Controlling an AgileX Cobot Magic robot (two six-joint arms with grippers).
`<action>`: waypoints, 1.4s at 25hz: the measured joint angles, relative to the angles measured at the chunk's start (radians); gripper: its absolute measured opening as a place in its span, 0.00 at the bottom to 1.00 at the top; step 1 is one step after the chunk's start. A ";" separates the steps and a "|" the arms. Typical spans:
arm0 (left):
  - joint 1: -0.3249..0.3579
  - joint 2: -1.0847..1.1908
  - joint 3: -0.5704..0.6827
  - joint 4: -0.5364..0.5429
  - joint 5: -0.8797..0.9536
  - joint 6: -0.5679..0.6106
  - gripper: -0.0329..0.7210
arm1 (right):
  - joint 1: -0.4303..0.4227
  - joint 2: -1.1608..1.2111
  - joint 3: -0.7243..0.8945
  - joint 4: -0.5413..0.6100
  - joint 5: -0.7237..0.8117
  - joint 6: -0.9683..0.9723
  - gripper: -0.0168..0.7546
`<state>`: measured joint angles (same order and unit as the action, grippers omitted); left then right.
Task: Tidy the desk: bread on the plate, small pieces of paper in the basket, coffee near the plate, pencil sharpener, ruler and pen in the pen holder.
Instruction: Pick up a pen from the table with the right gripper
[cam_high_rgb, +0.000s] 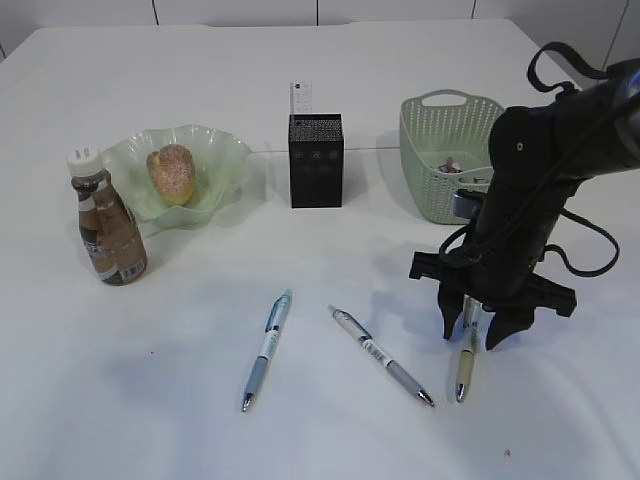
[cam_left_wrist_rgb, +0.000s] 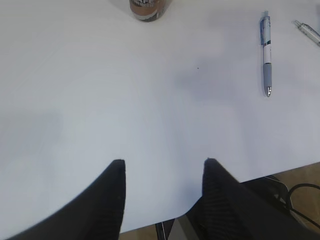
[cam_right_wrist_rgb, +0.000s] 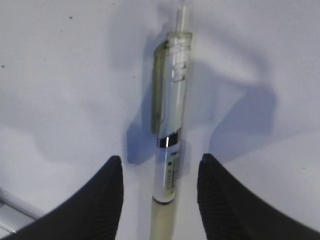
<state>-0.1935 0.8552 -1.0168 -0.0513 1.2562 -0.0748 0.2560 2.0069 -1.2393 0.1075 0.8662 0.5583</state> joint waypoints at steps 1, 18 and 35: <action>0.000 0.000 0.000 0.000 0.000 0.000 0.51 | 0.000 0.000 0.000 0.000 0.000 0.000 0.52; 0.000 0.000 0.000 0.000 0.000 0.000 0.51 | 0.000 0.022 0.000 -0.011 0.034 0.010 0.52; 0.000 0.000 0.000 0.000 0.000 0.000 0.51 | 0.000 0.022 0.000 -0.012 0.015 0.012 0.38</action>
<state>-0.1935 0.8552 -1.0168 -0.0513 1.2562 -0.0748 0.2560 2.0292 -1.2393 0.0951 0.8812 0.5700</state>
